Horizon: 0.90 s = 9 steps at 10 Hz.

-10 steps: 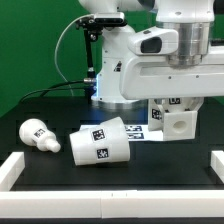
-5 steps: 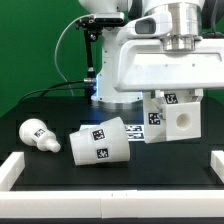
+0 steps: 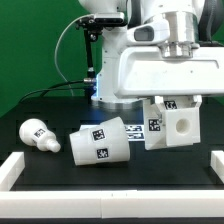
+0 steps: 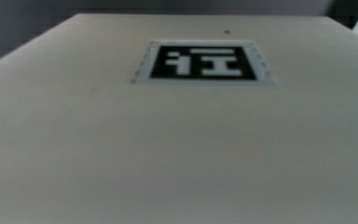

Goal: Assemble lamp

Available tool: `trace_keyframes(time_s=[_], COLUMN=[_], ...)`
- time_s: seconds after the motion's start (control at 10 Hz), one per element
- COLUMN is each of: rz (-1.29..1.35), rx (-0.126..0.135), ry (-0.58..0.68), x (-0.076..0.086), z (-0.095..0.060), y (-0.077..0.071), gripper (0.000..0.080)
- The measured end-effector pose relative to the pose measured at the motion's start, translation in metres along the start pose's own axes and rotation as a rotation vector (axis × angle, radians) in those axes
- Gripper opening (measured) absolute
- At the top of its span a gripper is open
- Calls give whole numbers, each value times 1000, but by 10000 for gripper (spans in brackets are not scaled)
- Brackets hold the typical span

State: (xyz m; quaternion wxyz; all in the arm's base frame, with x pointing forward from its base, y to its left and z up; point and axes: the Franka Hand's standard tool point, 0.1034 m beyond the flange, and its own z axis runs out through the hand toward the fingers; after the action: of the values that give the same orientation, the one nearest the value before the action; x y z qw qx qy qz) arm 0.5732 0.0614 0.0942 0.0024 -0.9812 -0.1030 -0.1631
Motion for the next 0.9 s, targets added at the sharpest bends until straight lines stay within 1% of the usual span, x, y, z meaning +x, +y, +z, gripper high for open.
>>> trace_keyframes(time_s=[0.1, 0.2, 0.3, 0.6, 0.8, 0.9], rz=[27, 37, 28, 28, 166, 192], rx=[11, 13, 8, 10, 21, 22], ry=[-58, -59, -29, -47, -148, -184], x=[0, 3, -1, -5, -23, -27], z=[3, 9, 17, 18, 26, 33], y=[-1, -1, -5, -5, -13, -15], gripper=[302, 302, 302, 302, 302, 302])
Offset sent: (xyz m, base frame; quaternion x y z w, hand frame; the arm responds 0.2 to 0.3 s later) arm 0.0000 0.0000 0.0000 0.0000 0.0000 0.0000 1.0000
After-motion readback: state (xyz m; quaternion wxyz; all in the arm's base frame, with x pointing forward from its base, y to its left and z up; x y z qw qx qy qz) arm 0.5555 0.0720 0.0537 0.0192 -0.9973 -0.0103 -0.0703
